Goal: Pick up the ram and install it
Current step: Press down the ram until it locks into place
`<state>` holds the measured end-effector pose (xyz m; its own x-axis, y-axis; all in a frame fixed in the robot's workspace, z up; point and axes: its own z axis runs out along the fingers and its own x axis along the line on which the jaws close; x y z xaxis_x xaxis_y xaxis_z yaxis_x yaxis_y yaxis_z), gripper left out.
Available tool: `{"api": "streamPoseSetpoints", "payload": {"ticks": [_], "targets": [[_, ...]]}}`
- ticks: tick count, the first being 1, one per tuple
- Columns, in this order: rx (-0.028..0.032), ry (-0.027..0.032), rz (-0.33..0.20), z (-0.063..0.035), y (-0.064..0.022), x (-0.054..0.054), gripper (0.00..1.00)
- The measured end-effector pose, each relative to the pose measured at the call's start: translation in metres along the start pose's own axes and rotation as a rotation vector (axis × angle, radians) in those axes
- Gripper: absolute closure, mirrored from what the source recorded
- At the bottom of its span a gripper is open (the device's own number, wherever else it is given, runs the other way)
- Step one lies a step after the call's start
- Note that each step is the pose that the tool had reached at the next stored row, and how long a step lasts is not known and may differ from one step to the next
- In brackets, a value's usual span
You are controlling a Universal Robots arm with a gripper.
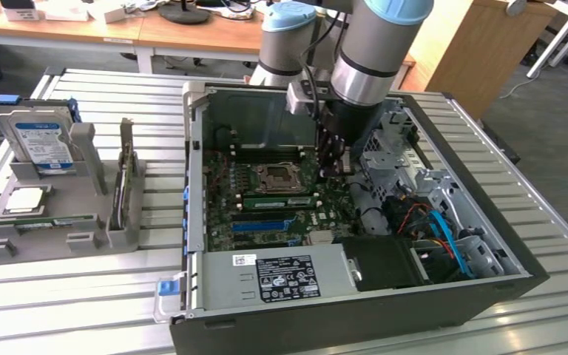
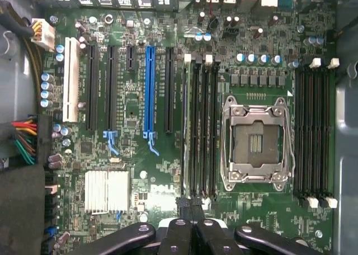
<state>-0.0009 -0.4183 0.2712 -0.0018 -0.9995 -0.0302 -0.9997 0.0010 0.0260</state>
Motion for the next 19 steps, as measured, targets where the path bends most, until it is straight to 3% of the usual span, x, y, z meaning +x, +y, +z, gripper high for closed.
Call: {"api": "streamPoseSetpoints", "payload": {"ticks": [9,19], "targets": [[-0.0001,0.0002,0.0,0.0,-0.0025,0.0,0.89],[0.0,-0.0004,0.0,0.0086,-0.0027,0.0003,0.89]]}}
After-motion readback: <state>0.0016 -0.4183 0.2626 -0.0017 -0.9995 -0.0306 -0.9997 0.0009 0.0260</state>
